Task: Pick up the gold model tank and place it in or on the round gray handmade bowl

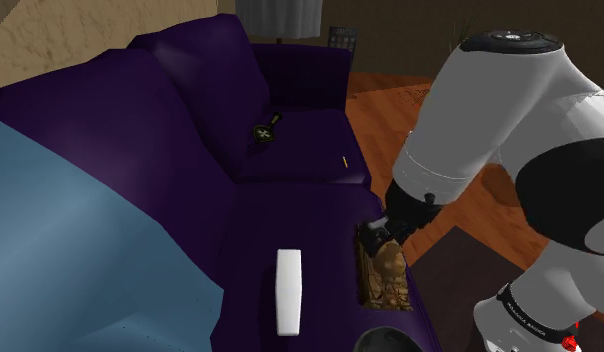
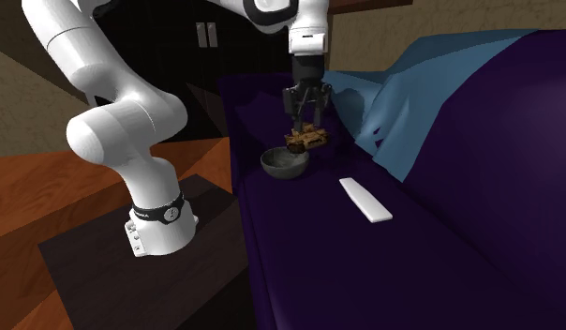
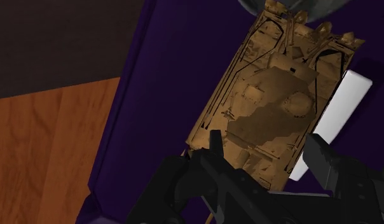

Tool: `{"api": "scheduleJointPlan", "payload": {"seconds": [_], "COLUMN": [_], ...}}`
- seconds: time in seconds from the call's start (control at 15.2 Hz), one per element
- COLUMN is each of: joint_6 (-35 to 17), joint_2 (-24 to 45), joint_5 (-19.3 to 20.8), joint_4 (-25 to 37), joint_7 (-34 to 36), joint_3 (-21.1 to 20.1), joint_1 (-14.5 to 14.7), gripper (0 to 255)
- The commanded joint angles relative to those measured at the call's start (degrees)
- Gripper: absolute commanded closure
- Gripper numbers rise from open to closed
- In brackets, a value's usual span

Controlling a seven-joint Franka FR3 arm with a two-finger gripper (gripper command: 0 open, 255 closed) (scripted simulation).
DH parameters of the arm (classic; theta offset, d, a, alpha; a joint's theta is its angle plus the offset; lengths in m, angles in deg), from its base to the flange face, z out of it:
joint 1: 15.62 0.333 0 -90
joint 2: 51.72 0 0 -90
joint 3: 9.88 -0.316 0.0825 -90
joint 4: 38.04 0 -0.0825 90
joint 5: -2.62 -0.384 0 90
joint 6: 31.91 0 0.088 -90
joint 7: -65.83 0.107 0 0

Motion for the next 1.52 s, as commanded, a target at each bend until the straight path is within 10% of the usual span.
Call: {"api": "scheduleJointPlan", "payload": {"seconds": [0.0,0.66,1.45], "joint_6": [1.3,6.2,-3.6], "joint_2": [-1.2,-2.7,0.1], "joint_5": [-1.3,-6.9,-8.7], "joint_4": [0.3,5.6,-1.1], "joint_7": [2.4,15.8,16.5], "joint_3": [-1.6,-11.7,-16.5], "joint_1": [1.5,6.9,6.3], "gripper": [255,255,255]}}
